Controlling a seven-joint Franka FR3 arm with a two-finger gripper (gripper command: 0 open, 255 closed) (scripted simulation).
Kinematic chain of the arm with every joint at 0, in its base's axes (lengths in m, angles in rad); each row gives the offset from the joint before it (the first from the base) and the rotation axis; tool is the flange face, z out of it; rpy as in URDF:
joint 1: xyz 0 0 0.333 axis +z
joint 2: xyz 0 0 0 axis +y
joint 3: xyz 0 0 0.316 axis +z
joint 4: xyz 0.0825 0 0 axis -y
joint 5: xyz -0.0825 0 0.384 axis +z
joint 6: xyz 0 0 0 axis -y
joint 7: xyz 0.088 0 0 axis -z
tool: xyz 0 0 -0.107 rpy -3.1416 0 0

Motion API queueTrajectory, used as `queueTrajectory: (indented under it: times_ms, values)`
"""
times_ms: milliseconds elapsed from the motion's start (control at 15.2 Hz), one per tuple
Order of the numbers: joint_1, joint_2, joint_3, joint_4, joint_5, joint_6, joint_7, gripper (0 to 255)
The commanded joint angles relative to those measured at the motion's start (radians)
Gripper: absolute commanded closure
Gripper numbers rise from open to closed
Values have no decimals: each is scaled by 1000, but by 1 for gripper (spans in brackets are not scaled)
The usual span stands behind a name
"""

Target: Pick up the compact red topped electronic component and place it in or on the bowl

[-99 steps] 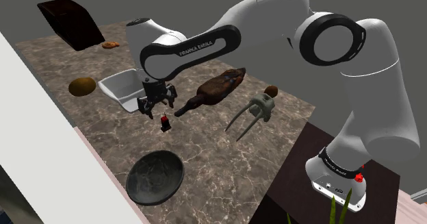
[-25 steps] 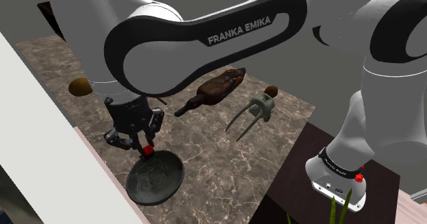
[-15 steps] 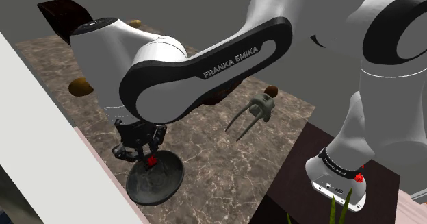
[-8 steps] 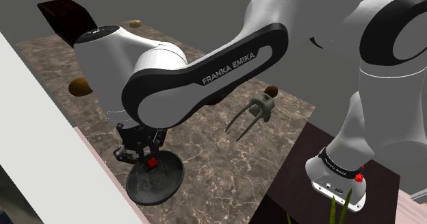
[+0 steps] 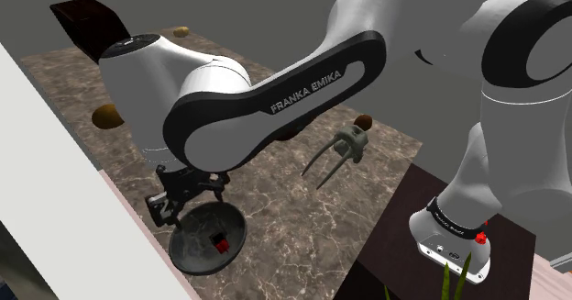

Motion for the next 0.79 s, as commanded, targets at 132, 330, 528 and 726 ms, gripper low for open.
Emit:
queueTrajectory:
  times_ms: [132,330,528,726]
  values:
    - [1,-16,5,79,9,-93,-7,0]
    - [2,-18,5,102,10,-118,-8,0]
    - [2,-18,5,103,10,-119,-8,0]
    - [2,-18,5,103,10,-119,-8,0]
